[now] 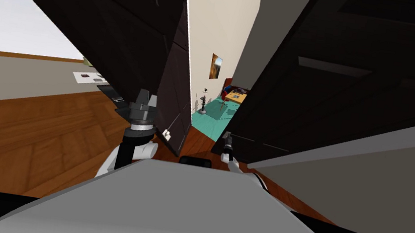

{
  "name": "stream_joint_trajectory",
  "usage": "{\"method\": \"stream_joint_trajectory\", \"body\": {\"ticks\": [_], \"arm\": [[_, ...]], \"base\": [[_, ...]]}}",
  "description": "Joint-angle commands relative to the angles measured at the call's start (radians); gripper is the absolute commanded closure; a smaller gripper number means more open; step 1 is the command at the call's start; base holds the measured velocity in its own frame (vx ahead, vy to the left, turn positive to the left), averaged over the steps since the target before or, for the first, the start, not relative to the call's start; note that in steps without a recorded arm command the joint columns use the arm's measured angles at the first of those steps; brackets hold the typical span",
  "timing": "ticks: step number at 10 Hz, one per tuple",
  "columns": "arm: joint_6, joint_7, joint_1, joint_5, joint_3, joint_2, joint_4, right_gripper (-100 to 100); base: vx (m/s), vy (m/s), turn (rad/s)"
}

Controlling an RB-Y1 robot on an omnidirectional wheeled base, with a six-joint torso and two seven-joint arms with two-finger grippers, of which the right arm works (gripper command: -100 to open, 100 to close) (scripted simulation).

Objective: Pull the door open

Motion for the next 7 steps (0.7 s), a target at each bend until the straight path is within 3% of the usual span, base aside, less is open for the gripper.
{"method": "stream_joint_trajectory", "body": {"ticks": [1, 7], "arm": [[-0.008, -0.034, 0.006, 0.01, 0.018, -0.012, 0.004, 100], [-0.03, -0.14, 0.039, 0.028, 0.051, -0.096, 0.008, 100]], "base": [[-0.157, 0.032, 0.176], [-0.077, 0.016, 0.092]]}}
